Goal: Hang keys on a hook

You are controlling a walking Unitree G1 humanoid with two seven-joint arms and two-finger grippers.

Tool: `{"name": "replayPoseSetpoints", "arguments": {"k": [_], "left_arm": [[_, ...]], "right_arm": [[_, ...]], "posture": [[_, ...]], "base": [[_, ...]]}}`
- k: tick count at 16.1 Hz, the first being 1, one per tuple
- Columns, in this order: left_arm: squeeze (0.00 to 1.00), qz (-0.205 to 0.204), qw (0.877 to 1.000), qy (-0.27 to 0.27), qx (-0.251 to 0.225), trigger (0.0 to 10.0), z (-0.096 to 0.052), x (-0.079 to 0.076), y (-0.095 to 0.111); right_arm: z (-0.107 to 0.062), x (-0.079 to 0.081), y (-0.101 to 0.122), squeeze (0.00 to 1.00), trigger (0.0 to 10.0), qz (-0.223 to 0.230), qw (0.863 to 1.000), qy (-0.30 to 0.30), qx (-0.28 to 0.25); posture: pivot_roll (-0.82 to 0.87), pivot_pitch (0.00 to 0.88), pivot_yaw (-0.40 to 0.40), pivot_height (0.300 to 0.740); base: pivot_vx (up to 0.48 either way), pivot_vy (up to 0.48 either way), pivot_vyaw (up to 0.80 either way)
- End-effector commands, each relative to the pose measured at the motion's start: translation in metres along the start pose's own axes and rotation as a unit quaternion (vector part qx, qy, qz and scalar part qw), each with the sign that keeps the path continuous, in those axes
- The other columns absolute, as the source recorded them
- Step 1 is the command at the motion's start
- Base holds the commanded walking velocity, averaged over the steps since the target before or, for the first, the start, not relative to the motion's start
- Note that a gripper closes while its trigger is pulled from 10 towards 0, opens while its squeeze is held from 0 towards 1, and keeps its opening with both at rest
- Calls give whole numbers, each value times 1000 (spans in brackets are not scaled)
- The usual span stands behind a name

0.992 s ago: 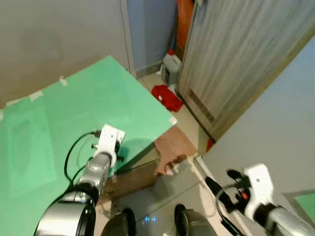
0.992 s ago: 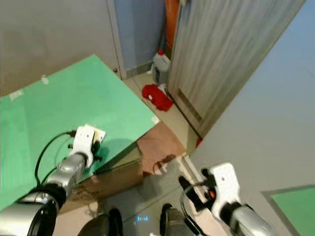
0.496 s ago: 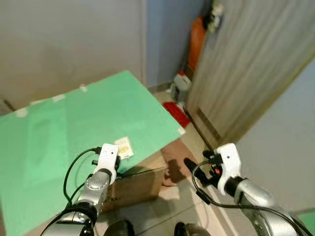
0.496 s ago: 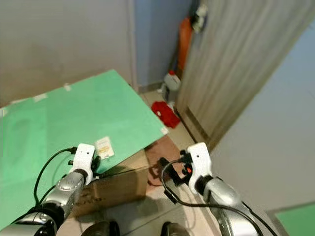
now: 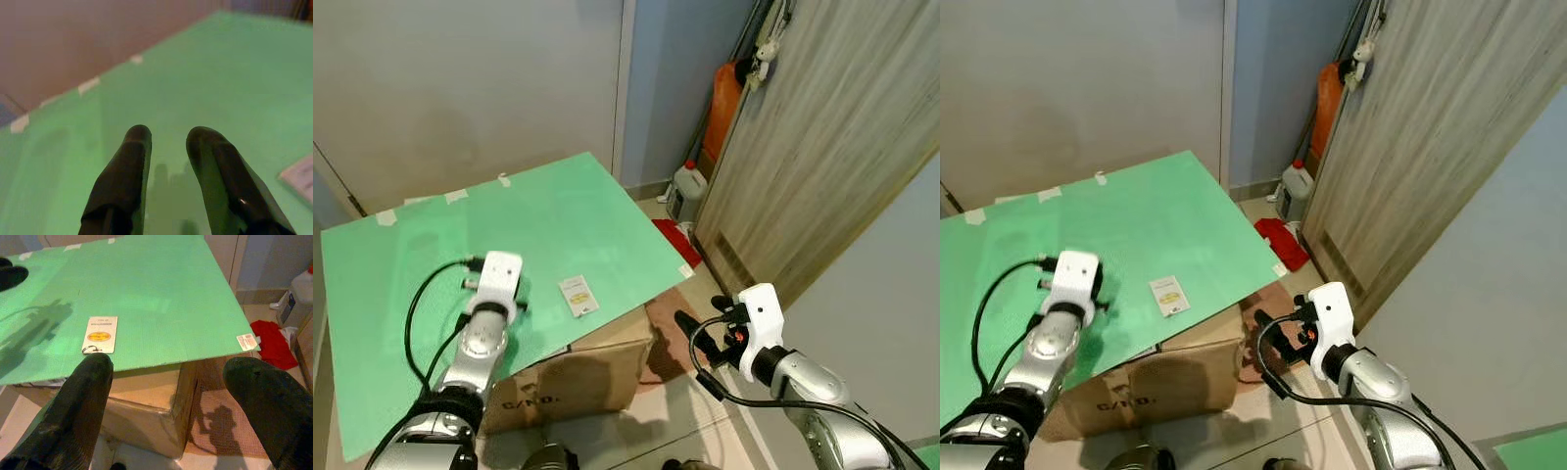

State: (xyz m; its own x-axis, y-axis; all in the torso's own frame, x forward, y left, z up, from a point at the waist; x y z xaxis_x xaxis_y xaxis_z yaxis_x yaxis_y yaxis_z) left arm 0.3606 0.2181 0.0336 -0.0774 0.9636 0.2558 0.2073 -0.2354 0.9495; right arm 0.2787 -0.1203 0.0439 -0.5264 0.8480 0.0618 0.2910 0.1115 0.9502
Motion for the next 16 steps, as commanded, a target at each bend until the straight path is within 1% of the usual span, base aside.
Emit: {"name": "replayPoseSetpoints", "arguments": {"k": [1,4,5,10,11,12,14,15,16], "left_arm": [[1000,3,999,-36,-9,10000,3,-17,8],[1000,3,999,-52,8,10000,6,-23,6],[1000,-11,997,-80,19,10000,6,-32,5],[1000,-25,989,-145,28,10000,4,-70,9],[1000,-27,988,-152,27,10000,3,-74,10],[1000,-27,988,-153,26,10000,3,-75,11],[1000,-31,985,-169,33,10000,0,-81,7],[1000,-29,981,-184,47,10000,-4,-89,0],[1000,-25,980,-189,56,10000,-7,-93,-5]], "right_arm": [[1,-3,-1,0,10000,-7,1000,-7,1],[6,-2,5,0,10000,-12,1000,-8,-10],[8,-3,8,0,10000,-12,1000,-10,-15],[14,-1,9,0,10000,-15,1000,-12,-23],[14,-1,10,0,10000,-16,999,-12,-25],[15,-1,10,0,10000,-17,999,-13,-25],[16,-3,11,0,10000,-17,999,-16,-28],[15,-4,10,0,10000,-18,999,-16,-26],[14,-3,9,0,10000,-19,999,-14,-24]], "posture": [[3,39,-36,740],[-4,36,-27,740],[-4,31,-24,740],[-16,14,-8,740],[-16,12,-7,740],[-15,11,-6,740],[-13,14,-5,740],[-14,17,-10,740],[-19,23,-14,740]], "base": [[0,0,0],[0,0,0],[0,0,0],[0,0,0],[0,0,0],[0,0,0],[0,0,0],[0,0,0],[0,0,0]]}}
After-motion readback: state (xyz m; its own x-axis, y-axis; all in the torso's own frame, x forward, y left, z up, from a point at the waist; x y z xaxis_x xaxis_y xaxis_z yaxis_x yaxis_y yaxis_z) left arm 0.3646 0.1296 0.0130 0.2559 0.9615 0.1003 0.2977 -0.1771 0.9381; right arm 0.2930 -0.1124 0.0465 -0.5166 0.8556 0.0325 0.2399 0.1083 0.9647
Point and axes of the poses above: a point about 5 cm out from each wrist's last joint towards the gripper, its own z axis pointing out of the wrist towards the gripper, its own y axis along the axis of the wrist's last joint, x = y × z, the point moved 5 cm from there along z, pointing out of the wrist towards the gripper, and after that the axes turned 6 degrees about -z, right-handed, at the moved point
